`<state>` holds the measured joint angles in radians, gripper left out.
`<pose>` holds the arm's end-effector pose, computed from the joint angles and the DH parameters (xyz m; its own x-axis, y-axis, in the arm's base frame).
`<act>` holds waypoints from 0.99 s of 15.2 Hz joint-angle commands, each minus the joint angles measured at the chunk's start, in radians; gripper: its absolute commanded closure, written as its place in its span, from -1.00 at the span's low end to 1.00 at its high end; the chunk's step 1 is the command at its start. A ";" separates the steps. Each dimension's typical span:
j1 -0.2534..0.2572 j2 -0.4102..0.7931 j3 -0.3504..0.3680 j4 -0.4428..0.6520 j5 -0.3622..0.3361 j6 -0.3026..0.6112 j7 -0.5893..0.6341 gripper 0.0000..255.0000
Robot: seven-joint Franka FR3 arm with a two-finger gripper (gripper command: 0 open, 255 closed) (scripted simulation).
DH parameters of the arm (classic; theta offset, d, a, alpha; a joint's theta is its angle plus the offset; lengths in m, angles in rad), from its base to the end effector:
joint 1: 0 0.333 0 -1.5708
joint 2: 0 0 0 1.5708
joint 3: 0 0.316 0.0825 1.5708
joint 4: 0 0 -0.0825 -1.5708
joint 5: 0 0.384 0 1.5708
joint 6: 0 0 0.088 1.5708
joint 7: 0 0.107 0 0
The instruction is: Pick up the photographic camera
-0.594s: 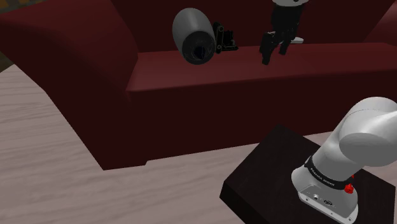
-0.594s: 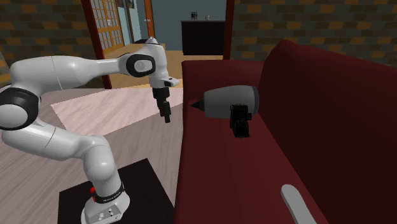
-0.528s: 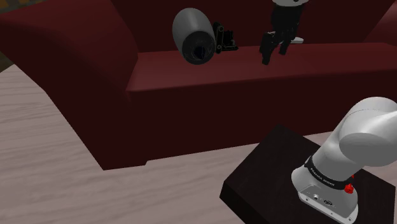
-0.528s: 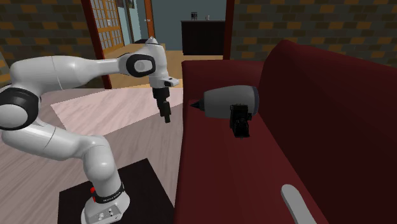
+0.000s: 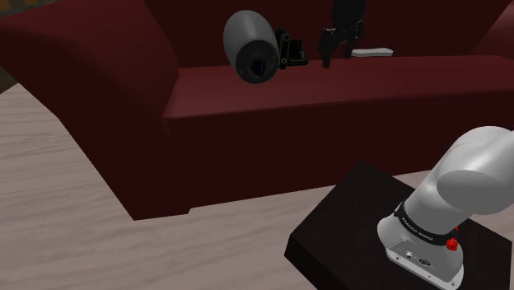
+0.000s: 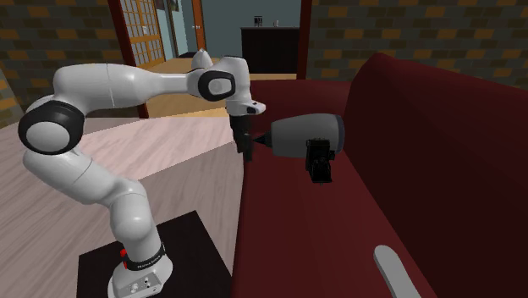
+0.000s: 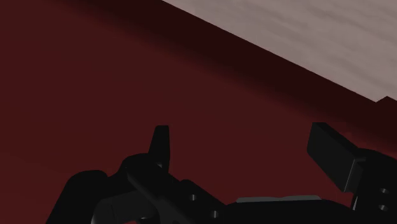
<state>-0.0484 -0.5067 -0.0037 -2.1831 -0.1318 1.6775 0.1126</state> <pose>0.3963 -0.0337 0.5848 0.9888 -0.1487 0.0147 -0.1494 -0.9805 0.1281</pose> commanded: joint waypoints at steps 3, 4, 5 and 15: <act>-0.017 0.148 -0.035 0.136 0.002 0.022 -0.031 -1.00; -0.021 0.185 -0.043 0.172 0.004 0.025 -0.040 -1.00; -0.025 0.221 -0.052 0.209 0.007 0.027 -0.049 -1.00; -0.076 0.615 -0.123 0.672 0.076 -0.027 -0.145 -1.00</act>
<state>-0.1179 0.0647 -0.1204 -1.5636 -0.0651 1.6587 -0.0220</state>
